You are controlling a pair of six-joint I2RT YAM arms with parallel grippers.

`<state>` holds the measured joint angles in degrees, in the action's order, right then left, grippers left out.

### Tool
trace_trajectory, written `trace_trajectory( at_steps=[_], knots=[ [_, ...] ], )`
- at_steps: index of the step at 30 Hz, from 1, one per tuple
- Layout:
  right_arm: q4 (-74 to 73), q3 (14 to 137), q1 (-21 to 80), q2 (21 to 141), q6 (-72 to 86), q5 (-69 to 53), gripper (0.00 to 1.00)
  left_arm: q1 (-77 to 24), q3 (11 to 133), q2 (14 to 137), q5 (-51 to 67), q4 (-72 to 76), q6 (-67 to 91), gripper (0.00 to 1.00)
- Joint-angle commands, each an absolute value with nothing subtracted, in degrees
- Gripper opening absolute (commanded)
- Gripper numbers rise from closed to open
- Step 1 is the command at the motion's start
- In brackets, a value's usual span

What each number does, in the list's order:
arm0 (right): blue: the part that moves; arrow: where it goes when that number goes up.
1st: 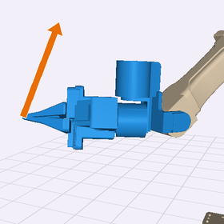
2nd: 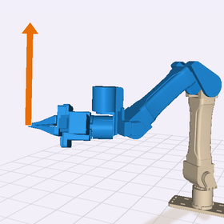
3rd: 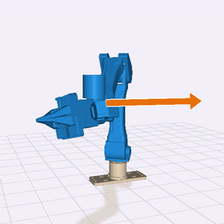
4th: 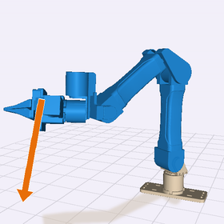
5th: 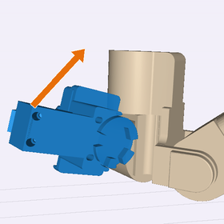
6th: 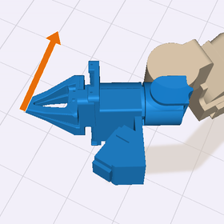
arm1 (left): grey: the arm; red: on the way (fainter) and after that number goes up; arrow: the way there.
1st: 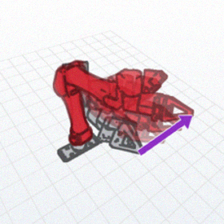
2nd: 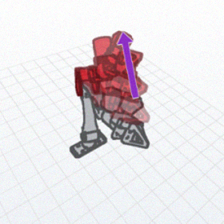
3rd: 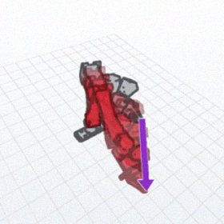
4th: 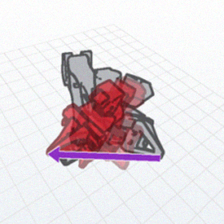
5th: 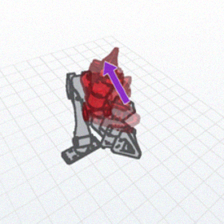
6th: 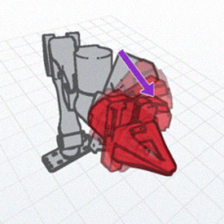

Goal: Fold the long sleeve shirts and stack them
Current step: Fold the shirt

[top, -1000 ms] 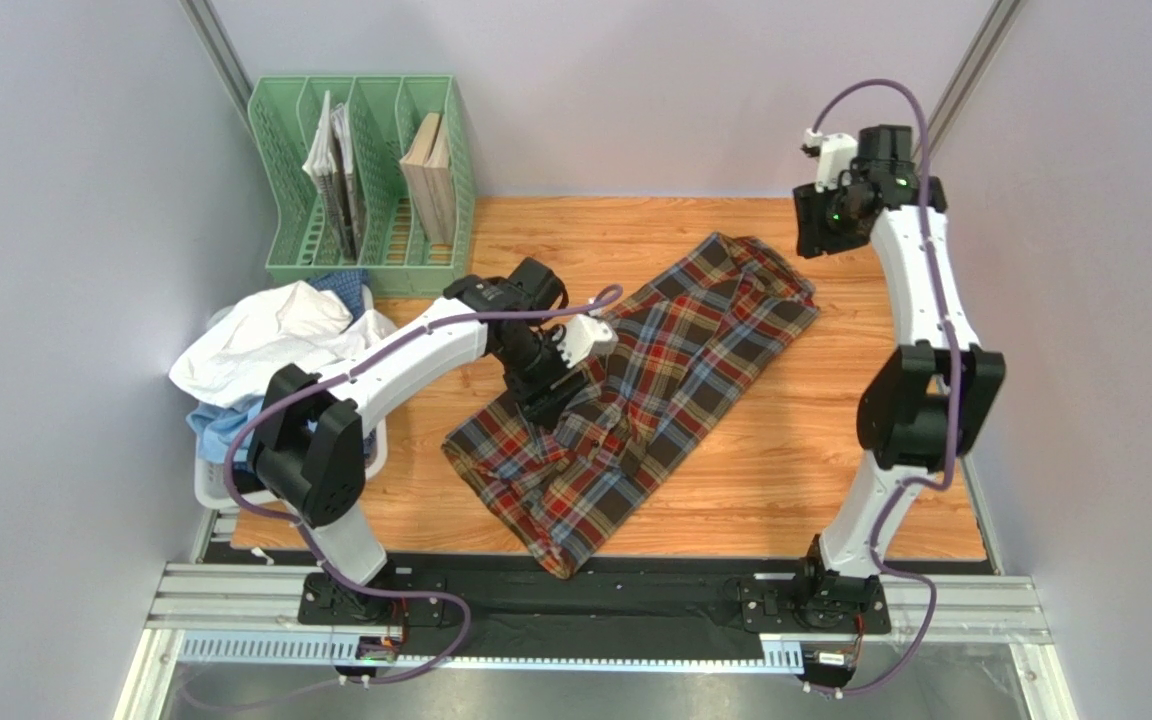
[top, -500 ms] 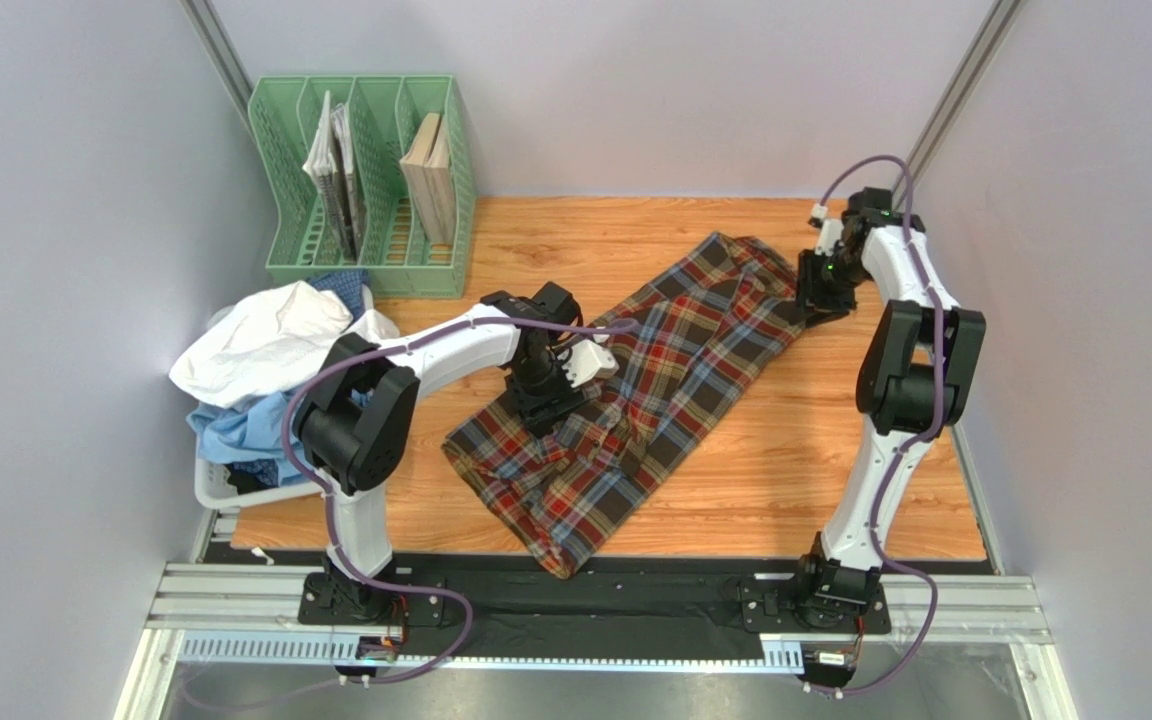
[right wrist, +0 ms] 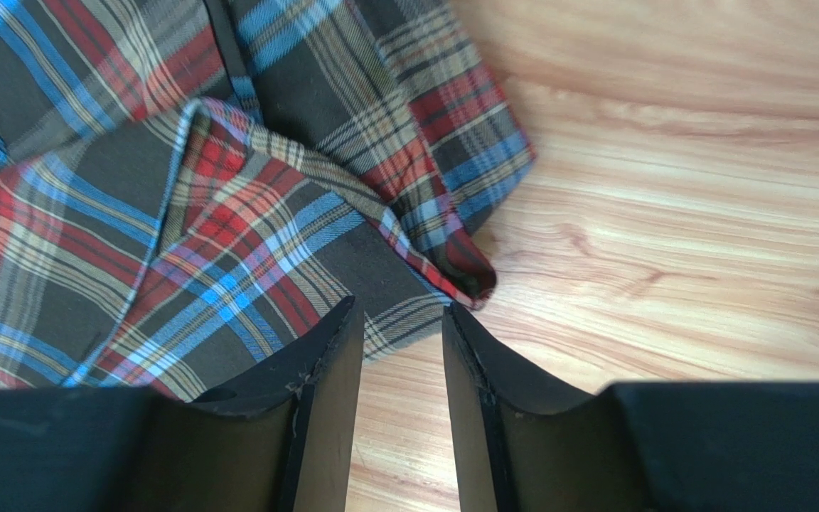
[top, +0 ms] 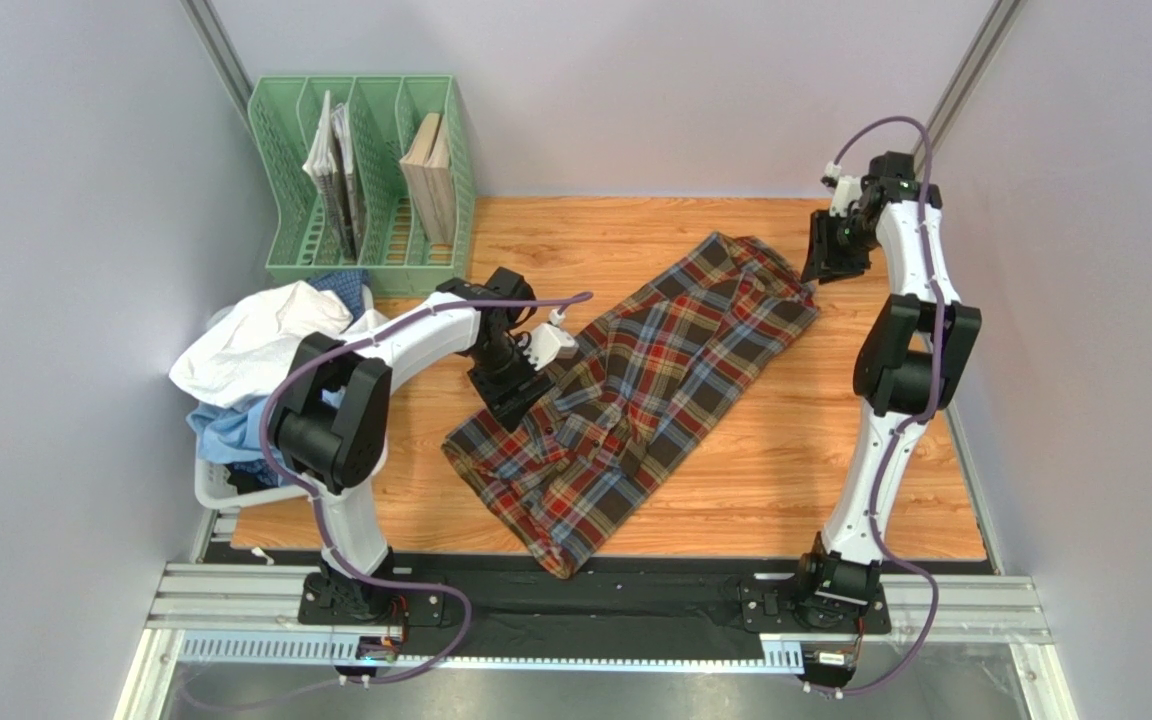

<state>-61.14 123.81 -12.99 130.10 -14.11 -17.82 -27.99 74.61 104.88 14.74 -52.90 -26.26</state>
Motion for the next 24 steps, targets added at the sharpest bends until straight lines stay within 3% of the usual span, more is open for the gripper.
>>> trace_trajectory(
  at_steps=[1, 8, 12, 17, 19, 24],
  knots=[
    [-63.98, 124.46, -12.83, 133.06, -18.28, -18.46, 0.39, -25.68, 76.98, 108.27, 14.06, -53.61, -26.01, 0.69],
    [-61.79, 118.13, -13.62, 132.36, -22.32, -12.93, 0.39, -22.24, 85.68, 117.24, 11.95, -58.80, -26.46, 0.52],
    [-62.23, 113.57, -14.76, 130.79, -24.25, -11.87, 0.35, -20.75, 87.80, 117.68, 8.62, -58.62, -27.33, 0.50],
    [-64.51, 109.16, -15.64, 125.34, -26.72, -15.89, 0.33, -19.51, 90.09, 115.67, 10.19, -59.06, -27.95, 0.54],
    [-64.69, 109.77, -15.73, 122.97, -26.72, -18.10, 0.34, -19.51, 88.96, 112.35, 15.28, -59.07, -28.65, 0.61],
    [-64.86, 116.53, -13.89, 124.09, -26.19, -21.53, 0.41, -19.69, 87.28, 108.11, 19.24, -58.36, -24.53, 0.68]
  ],
)
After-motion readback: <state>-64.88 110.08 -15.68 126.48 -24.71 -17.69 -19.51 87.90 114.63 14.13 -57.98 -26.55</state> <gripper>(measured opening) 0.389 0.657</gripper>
